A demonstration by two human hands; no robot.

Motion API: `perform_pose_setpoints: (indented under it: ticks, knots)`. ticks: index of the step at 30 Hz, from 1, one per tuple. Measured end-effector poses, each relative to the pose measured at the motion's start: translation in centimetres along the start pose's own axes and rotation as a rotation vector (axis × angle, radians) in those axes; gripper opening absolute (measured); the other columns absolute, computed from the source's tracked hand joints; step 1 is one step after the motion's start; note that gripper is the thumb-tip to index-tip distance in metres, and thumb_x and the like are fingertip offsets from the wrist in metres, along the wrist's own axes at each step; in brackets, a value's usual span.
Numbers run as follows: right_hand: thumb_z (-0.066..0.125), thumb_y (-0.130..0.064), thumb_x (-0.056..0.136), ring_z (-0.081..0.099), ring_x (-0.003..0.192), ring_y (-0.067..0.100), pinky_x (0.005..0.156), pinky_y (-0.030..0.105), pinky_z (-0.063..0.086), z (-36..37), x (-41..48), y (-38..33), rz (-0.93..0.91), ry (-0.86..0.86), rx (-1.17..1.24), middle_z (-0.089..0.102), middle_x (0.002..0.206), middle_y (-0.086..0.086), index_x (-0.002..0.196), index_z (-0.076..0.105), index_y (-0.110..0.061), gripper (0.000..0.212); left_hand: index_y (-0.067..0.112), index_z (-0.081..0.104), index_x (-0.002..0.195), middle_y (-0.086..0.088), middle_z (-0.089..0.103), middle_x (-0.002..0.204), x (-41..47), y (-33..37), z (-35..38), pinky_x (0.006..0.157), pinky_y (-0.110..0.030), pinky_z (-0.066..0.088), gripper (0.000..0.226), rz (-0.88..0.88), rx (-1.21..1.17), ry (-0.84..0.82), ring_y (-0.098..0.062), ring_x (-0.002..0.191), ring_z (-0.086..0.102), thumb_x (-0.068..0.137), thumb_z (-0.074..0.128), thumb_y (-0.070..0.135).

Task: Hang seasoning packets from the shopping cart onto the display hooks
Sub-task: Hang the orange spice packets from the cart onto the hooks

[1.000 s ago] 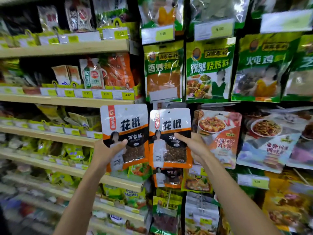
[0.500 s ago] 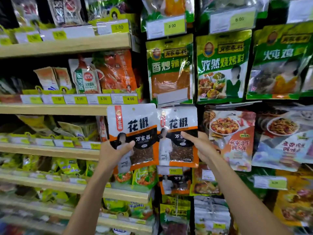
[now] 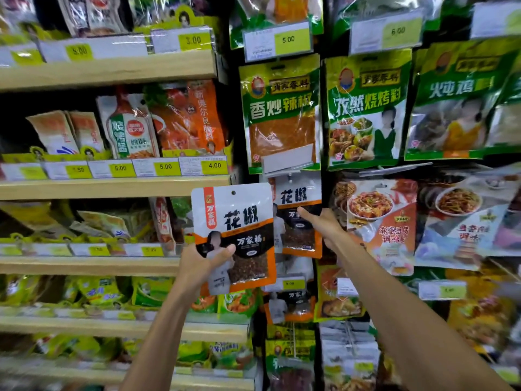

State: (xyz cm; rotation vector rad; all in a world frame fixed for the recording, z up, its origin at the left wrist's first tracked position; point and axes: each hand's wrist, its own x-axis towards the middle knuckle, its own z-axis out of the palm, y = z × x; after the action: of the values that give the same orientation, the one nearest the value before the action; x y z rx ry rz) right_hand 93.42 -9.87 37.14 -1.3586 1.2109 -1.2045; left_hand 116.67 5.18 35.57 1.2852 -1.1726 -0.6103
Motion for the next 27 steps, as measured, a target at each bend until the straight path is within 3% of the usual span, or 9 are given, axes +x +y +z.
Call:
perform_pose_setpoints:
  ticks: [2, 7, 9, 12, 18, 20, 22, 25, 27]
  knots:
    - [0.066, -0.032, 0.089, 0.055, 0.119, 0.031, 0.101, 0.044, 0.045, -0.1, -0.9, 0.6, -0.017, 0.037, -0.077, 0.059, 0.127, 0.015, 0.127, 0.053, 0.000, 0.052, -0.005, 0.048, 0.065, 0.002, 0.029, 0.046, 0.0, -0.6, 0.6, 0.057, -0.042, 0.041, 0.043, -0.050, -0.020, -0.033, -0.004, 0.046, 0.043, 0.070, 0.081, 0.023]
    - [0.057, -0.032, 0.094, 0.054, 0.116, 0.020, 0.096, 0.032, 0.046, -0.2, -6.3, 3.3, -0.280, 0.284, -0.178, 0.057, 0.121, 0.002, 0.124, 0.049, -0.011, 0.037, 0.027, 0.038, 0.037, 0.014, 0.031, 0.039, 0.1, -2.1, 2.4, 0.049, -0.021, 0.035, 0.055, -0.081, -0.043, -0.167, -0.003, 0.039, 0.037, 0.075, 0.078, 0.019]
    - [0.057, -0.046, 0.088, 0.057, 0.110, 0.010, 0.088, 0.019, 0.045, 0.2, -8.4, 3.3, -0.264, 0.170, -0.033, 0.060, 0.111, -0.010, 0.115, 0.055, -0.021, 0.037, 0.028, 0.031, 0.041, 0.013, 0.026, 0.042, 0.1, -2.3, 3.6, 0.053, -0.026, 0.031, 0.059, -0.091, -0.062, -0.187, -0.006, 0.041, 0.034, 0.074, 0.079, 0.022]
    - [0.060, -0.057, 0.076, 0.062, 0.107, 0.012, 0.093, 0.029, 0.049, 0.9, -9.3, 2.8, -0.123, -0.052, 0.149, 0.069, 0.109, -0.002, 0.105, 0.066, -0.019, 0.049, 0.028, 0.030, 0.042, 0.014, 0.027, 0.044, 0.1, -2.0, 5.4, 0.054, -0.024, 0.029, 0.057, -0.076, -0.105, -0.245, -0.006, 0.042, 0.033, 0.069, 0.080, 0.027]
    - [0.070, -0.049, 0.073, 0.069, 0.094, 0.014, 0.083, 0.032, 0.053, -0.1, -9.0, 2.3, -0.108, -0.021, 0.236, 0.075, 0.094, -0.001, 0.091, 0.070, -0.013, 0.040, 0.024, 0.065, 0.057, 0.017, 0.053, 0.050, -0.4, 0.7, 6.9, 0.051, -0.011, 0.038, 0.023, 0.013, -0.068, -0.330, 0.002, 0.048, 0.050, 0.077, 0.076, 0.029]
    - [0.070, -0.049, 0.072, 0.070, 0.089, 0.010, 0.076, 0.026, 0.051, -0.7, -8.6, 2.3, -0.109, -0.007, 0.248, 0.075, 0.090, -0.004, 0.090, 0.069, -0.015, 0.039, 0.017, 0.069, 0.073, 0.017, 0.060, 0.059, 0.3, 1.8, 6.2, 0.054, -0.013, 0.040, 0.018, 0.125, 0.071, -0.226, 0.001, 0.054, 0.054, 0.080, 0.072, 0.034]
    - [0.069, -0.048, 0.073, 0.070, 0.089, 0.009, 0.075, 0.024, 0.051, -1.3, -8.2, 2.3, -0.104, 0.002, 0.239, 0.075, 0.091, -0.004, 0.093, 0.069, -0.014, 0.040, 0.018, 0.071, 0.088, 0.021, 0.066, 0.074, 1.3, 3.4, 4.9, 0.063, -0.010, 0.045, 0.014, 0.345, 0.228, 0.054, 0.004, 0.068, 0.062, 0.087, 0.066, 0.031]
    - [0.069, -0.047, 0.075, 0.070, 0.087, 0.011, 0.076, 0.024, 0.051, -1.6, -7.5, 2.2, -0.114, 0.018, 0.212, 0.075, 0.090, -0.001, 0.091, 0.068, -0.011, 0.039, 0.007, 0.069, 0.098, 0.001, 0.068, 0.082, 3.3, 5.6, 2.9, 0.066, -0.011, 0.039, 0.015, 0.763, 0.518, 0.507, -0.012, 0.072, 0.061, 0.092, 0.060, 0.018]
    - [0.069, -0.048, 0.075, 0.070, 0.084, 0.009, 0.076, 0.025, 0.051, -1.5, -7.1, 2.0, -0.118, 0.019, 0.209, 0.075, 0.089, -0.001, 0.090, 0.068, -0.011, 0.040, 0.004, 0.067, 0.100, -0.009, 0.068, 0.086, 5.1, 6.0, 2.1, 0.064, -0.017, 0.039, 0.017, 0.940, 0.718, 0.616, -0.021, 0.078, 0.062, 0.093, 0.056, 0.015]
